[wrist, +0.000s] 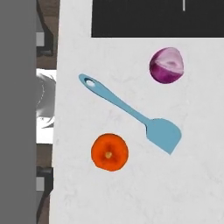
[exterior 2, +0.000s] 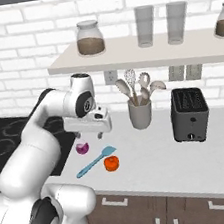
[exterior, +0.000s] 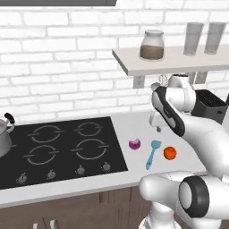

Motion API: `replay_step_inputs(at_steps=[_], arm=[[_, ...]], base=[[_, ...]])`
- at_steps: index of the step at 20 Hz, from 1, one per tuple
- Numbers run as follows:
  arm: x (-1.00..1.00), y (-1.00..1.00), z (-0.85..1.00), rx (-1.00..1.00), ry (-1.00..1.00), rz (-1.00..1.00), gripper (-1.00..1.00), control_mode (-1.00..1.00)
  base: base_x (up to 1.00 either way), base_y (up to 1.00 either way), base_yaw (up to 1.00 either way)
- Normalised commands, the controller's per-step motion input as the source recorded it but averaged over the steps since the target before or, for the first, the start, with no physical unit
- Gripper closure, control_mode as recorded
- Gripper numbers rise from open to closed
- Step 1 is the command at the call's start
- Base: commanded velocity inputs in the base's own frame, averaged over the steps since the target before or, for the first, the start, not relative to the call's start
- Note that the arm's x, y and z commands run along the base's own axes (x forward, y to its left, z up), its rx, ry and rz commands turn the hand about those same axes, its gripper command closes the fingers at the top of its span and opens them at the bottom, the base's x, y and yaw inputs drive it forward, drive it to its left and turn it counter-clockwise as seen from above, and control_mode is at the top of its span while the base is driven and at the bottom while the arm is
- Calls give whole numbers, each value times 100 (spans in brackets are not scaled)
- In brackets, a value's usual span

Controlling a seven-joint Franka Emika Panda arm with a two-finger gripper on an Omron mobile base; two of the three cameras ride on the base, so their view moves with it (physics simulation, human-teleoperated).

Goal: Put the squash and onion in the pot. Retrieve the spatula and lightly stir the vegetables in the pot.

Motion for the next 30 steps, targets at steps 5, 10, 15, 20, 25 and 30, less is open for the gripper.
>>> replay_step_inputs(at_steps=[5, 10, 15, 20, 25, 30], arm=[[0, -35, -57, -6, 5, 0, -100, -100], [0, -44, -69, -7, 13, 0, -100, -100], [14, -10, -46, -1, 12, 0, -100, -100], [16, 0, -40, 0, 11, 0, -100, -100], [13, -2, -38, 0, 11, 0, -100, -100], [16, -5, -27, 0, 8, 0, -100, -100]], base=[[0, 0, 0], [0, 0, 0], [0, 0, 0], [0, 0, 0], [0, 0, 0], [0, 0, 0]])
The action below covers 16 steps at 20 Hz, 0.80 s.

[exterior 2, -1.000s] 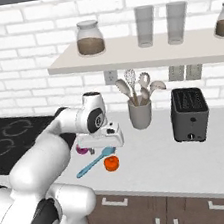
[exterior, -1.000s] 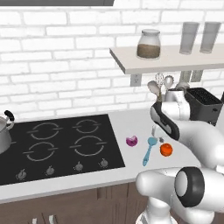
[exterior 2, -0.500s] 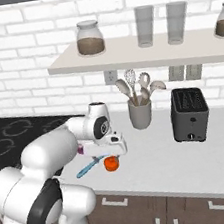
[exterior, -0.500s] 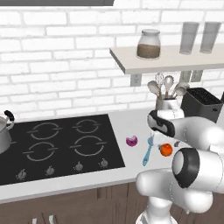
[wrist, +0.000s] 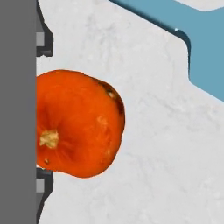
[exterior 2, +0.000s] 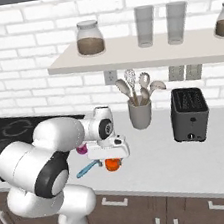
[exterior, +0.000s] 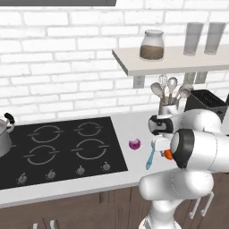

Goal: Put the squash and onion in the pot. Retrieve the spatula and lightly stir the vegetables in the pot.

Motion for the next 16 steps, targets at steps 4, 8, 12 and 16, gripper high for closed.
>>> replay_step_inputs(at_steps=[4, 8, 12, 16], arm=[[16, -11, -19, 0, 3, 0, -100, -100], [2, -10, -27, 0, 5, 0, -100, -100], [0, -6, -35, 0, 10, 0, 100, -100], [0, -10, -8, 0, 0, 0, 100, -100]], base=[[0, 0, 0], [0, 0, 0], [0, 0, 0], [0, 0, 0]])
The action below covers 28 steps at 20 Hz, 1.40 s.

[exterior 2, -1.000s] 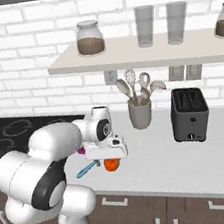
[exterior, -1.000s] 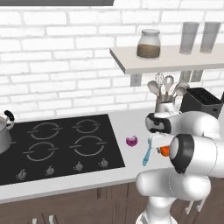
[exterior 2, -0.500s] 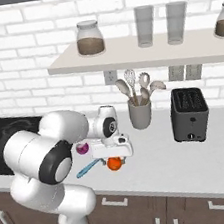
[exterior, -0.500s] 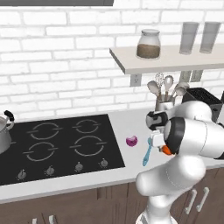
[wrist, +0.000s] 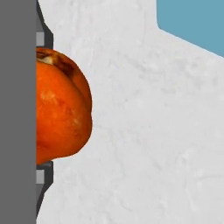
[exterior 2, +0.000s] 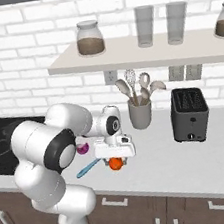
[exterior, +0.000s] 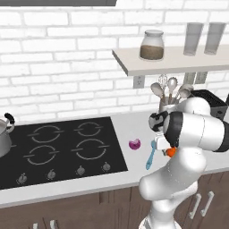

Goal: Put the squash and onion in the pot. Retrieve the spatula and lightly stir the vegetables in the pot.

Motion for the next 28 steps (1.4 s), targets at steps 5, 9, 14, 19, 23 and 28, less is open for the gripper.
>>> replay_step_inputs(at_steps=[5, 9, 14, 19, 23, 28], arm=[[-39, 0, 3, 11, -1, 9, 100, -100], [-81, 17, 51, 20, -9, 14, 100, -100], [-82, 25, 93, 19, -14, 14, 100, -100], [-82, 36, 100, 13, -32, 16, 100, -100], [-77, 28, 100, 9, -44, 16, 100, -100], [-75, 22, 100, 3, -40, 12, 100, -100]], base=[[0, 0, 0], [0, 0, 0], [0, 0, 0], [0, 0, 0], [0, 0, 0], [0, 0, 0]])
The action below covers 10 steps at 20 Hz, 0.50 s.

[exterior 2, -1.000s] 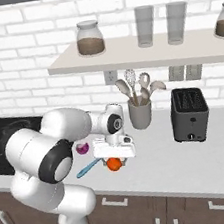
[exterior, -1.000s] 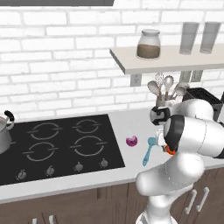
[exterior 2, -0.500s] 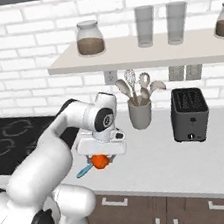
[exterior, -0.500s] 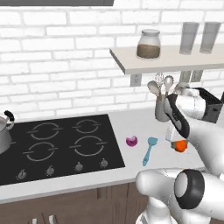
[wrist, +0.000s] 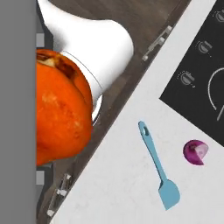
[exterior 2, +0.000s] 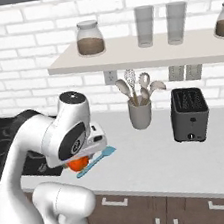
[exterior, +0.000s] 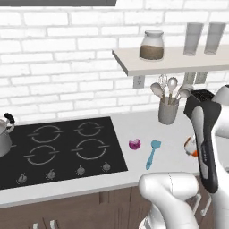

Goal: Put the squash and onion in the pot. Retrieve the spatula and lightly stir the vegetables in the pot.

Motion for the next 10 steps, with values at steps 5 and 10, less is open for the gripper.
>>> replay_step_inputs(at_steps=[5, 10], arm=[[-17, 36, 100, 1, -19, 5, 100, -100], [17, 32, 35, 0, 9, 0, 100, -100]], base=[[0, 0, 0], [0, 0, 0]])
